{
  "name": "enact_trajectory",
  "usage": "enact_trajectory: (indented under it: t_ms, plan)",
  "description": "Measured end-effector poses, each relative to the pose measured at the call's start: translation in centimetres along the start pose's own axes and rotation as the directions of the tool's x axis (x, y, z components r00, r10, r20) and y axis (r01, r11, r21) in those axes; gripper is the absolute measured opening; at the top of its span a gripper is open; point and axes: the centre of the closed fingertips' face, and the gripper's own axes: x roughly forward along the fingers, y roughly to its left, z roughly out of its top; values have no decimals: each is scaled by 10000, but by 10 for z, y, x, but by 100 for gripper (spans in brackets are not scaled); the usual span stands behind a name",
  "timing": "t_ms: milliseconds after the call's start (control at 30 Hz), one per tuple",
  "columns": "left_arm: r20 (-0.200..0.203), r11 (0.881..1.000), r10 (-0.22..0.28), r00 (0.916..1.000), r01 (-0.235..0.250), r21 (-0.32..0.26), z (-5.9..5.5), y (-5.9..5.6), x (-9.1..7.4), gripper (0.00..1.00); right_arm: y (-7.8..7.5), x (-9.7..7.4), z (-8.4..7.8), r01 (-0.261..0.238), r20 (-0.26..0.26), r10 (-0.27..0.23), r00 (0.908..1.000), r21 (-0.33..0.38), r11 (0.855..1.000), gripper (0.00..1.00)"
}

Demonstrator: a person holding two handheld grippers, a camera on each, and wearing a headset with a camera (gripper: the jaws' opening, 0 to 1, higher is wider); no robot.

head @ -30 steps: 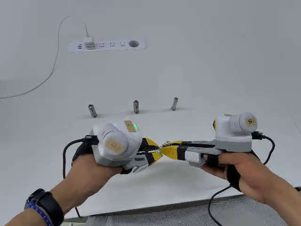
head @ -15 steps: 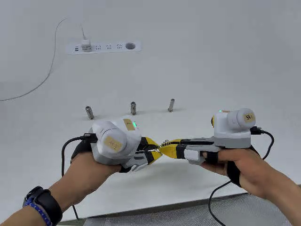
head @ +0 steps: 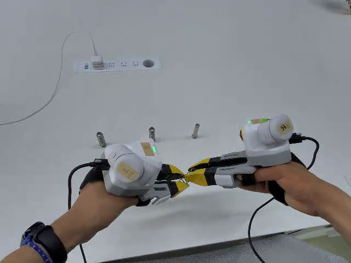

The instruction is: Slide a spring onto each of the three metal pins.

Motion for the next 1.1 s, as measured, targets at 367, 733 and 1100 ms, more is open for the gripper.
enact_trajectory:
  t_ms: [367, 733, 1100]
  plan:
    - [35, 9998, -127, 9999, 126, 157, 4, -4, -1, 10, 7, -3, -5, -480, -1260, 324, 9915, -1225, 9913, 17]
    - [-23, 9989, -289, 9996, 289, 376, 6, -7, 1, 10, 11, -1, -7, -804, -2018, 415, 9785, -1884, 9788, 17]
    - [-112, 9969, -476, 9988, 482, 624, 6, -12, 2, 10, 12, 1, -13, -1119, -2426, 595, 9683, -2085, 9716, 14]
